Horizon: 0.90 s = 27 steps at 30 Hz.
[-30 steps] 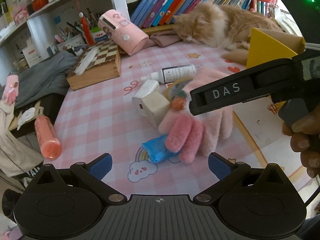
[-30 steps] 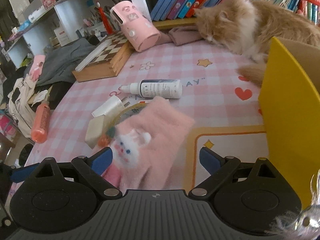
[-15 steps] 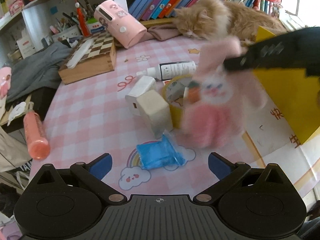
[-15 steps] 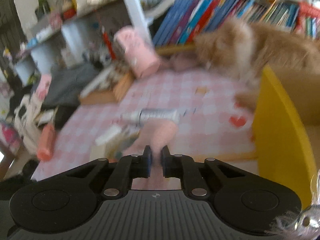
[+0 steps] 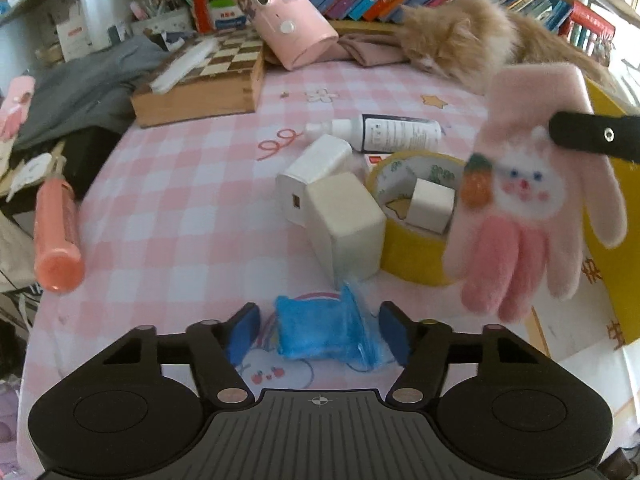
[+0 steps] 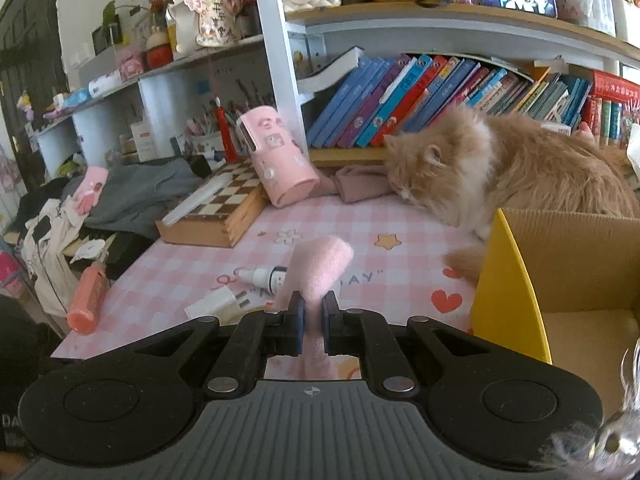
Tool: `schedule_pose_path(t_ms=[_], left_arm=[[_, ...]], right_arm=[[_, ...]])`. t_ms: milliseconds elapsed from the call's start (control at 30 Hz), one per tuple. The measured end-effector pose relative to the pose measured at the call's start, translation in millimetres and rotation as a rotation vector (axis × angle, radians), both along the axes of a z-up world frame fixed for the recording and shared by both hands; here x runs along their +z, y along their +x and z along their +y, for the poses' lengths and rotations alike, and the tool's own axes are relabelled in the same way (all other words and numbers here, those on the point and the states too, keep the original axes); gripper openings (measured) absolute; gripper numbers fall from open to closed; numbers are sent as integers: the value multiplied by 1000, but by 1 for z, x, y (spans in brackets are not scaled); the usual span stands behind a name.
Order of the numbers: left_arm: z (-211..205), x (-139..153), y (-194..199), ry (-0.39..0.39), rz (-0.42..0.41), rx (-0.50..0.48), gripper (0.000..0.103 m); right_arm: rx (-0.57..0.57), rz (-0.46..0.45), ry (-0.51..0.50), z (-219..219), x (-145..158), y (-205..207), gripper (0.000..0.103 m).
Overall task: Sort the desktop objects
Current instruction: 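Grasp the pink glove with the right tool while the left tool grasps the blue packet, then lift the glove with the right tool while the left tool carries the blue packet toward the yellow box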
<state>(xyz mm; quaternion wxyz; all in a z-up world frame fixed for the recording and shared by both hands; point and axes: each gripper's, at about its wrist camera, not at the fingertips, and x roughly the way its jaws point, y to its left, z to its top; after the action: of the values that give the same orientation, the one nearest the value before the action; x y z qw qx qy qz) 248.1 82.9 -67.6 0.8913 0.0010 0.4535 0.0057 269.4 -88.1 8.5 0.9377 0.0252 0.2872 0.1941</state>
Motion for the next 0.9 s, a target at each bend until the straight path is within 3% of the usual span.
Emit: schedule_pose_path(t_ms=[67,200,567,900], left_arm=[[-2,1,-1,-2,-12,-17,45],[-5,2,-7,-20,-18,-53,40],[4,33,-32,-64,-105,-9,39],[-6,67,-60,-55,-205,-50,39]], right_arm=[[1,17,-1,0,-3,-1,8],[5,34,-1,-1,-5,-3,8],[21,-2,8,-4,4,-21,8],[12,-16,25,-14,12,-44,8]])
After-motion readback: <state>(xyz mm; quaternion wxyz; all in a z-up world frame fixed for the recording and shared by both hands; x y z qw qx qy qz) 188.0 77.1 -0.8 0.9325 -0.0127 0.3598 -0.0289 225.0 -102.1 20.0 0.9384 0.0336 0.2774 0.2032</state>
